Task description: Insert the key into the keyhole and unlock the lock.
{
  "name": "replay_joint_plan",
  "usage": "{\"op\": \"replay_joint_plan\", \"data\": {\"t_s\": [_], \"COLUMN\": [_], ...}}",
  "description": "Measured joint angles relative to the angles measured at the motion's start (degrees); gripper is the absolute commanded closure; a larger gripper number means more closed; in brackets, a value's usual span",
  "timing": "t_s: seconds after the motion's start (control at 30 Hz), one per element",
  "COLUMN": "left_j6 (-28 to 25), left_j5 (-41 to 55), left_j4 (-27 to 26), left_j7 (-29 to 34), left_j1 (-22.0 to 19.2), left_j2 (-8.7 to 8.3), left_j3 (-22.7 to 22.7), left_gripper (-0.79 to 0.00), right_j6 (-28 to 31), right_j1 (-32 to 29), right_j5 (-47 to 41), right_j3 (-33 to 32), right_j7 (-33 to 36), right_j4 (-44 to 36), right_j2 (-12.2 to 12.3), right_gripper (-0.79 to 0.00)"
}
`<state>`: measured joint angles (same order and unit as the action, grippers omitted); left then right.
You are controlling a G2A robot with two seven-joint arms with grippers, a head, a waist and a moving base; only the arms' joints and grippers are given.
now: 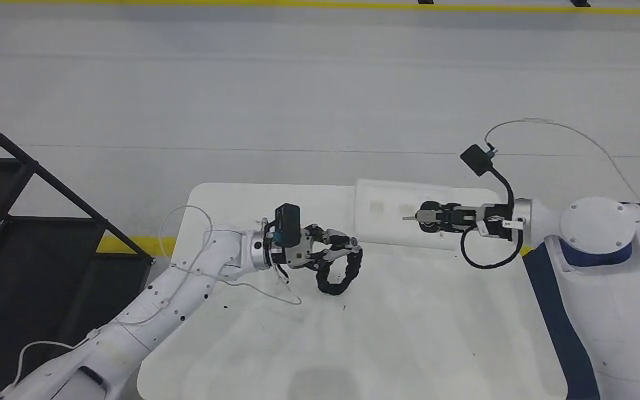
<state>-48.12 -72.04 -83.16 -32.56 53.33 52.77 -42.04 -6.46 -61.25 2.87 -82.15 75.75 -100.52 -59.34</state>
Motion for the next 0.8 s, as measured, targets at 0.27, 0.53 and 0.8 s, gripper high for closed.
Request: {"op": "replay_joint_plan", "data": {"t_s": [0.27,0.53,0.8], "left_j6": [-0.9,-0.61,-0.35], "left_j5": [-2.9,-7.5,-7.18], "left_j4": [-2.0,-2.86,-2.8], "left_j7": [-0.9,-1.81,-1.51], "left_j1": [-0.53,-1.45,-1.2], "left_j2": [0.73,1.33,1.34], "left_j3": [-0.37,0.08,0.01], "left_gripper": [0.0,0.0,0.0], "right_j6": [-3.01,-3.06,-3.07], "right_j1": [-3.59,-3.62,-3.74], "right_j5": [1.53,1.52,1.46], "right_j3": [-2.26,-2.29,-2.24], "right_j7": [-0.59,-0.64,-0.81], "right_j4": [-2.8,-2.82,-2.8], "right_j2": [0.94,0.95,0.95], "right_gripper": [0.0,0.0,0.0]}}
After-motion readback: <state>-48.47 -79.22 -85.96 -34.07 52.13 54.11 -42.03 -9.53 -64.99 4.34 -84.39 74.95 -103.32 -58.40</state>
